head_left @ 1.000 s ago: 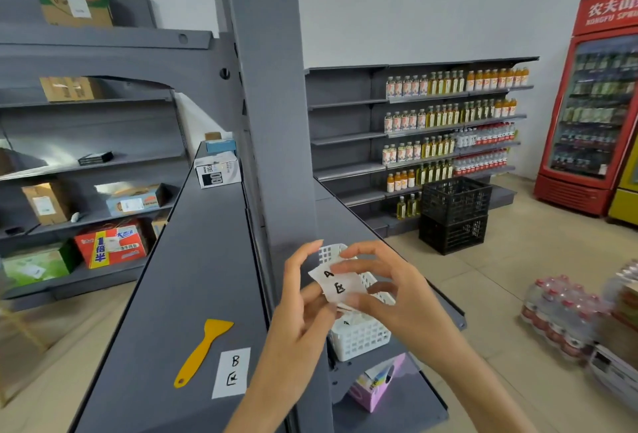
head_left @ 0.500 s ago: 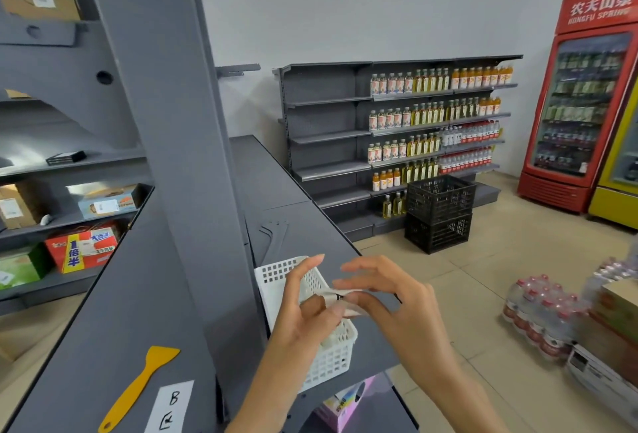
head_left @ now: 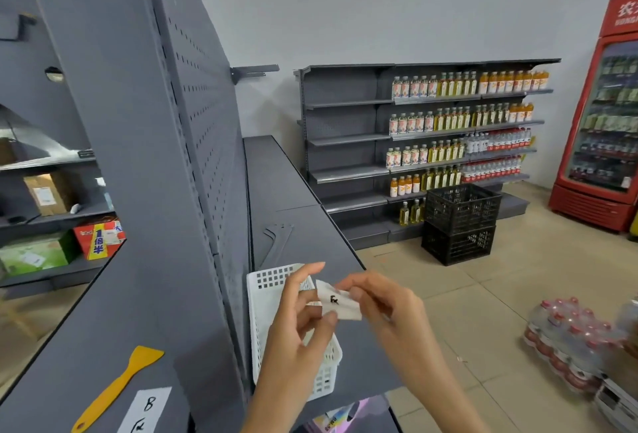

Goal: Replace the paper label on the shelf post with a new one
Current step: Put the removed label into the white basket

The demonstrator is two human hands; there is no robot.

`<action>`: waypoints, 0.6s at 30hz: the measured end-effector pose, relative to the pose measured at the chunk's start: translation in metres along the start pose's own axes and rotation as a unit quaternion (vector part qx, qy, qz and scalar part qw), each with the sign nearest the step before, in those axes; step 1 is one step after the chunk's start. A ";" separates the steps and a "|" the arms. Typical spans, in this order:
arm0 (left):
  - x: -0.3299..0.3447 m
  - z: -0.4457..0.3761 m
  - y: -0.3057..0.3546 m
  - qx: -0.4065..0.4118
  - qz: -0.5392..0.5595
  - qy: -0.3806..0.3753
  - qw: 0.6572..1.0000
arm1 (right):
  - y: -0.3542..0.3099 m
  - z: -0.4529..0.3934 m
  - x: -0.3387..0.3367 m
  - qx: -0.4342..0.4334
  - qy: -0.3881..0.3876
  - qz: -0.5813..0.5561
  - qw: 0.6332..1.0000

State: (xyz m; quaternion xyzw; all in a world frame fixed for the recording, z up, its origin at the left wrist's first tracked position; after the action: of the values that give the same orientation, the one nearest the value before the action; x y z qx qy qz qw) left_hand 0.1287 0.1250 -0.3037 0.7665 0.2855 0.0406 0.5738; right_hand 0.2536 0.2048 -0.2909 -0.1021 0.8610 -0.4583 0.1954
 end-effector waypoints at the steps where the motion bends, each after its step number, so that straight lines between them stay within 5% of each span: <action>1: 0.002 -0.001 0.000 -0.001 0.008 0.015 1.000 | -0.001 0.000 0.000 -0.004 -0.008 -0.010 1.000; 12: 0.007 -0.008 -0.008 -0.011 -0.082 0.111 0.990 | 0.011 -0.013 -0.002 0.008 -0.016 0.003 1.000; 18: 0.010 -0.008 -0.037 -0.094 0.050 0.110 0.988 | 0.032 -0.025 0.011 0.019 -0.008 -0.088 0.996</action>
State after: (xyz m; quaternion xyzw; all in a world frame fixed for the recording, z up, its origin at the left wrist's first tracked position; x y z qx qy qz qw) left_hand 0.1192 0.1435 -0.3367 0.7135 0.3031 0.1795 0.6056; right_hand 0.2326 0.2372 -0.3073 -0.1772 0.8382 -0.4893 0.1630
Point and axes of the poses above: each hand's wrist, its own z-axis away from the middle knuckle, its own x-axis out of the palm, y = z × x, the point moved 5 cm from there along -z, towards the middle knuckle, and after that the axes turned 7 degrees about -z, right-handed, at the moved point
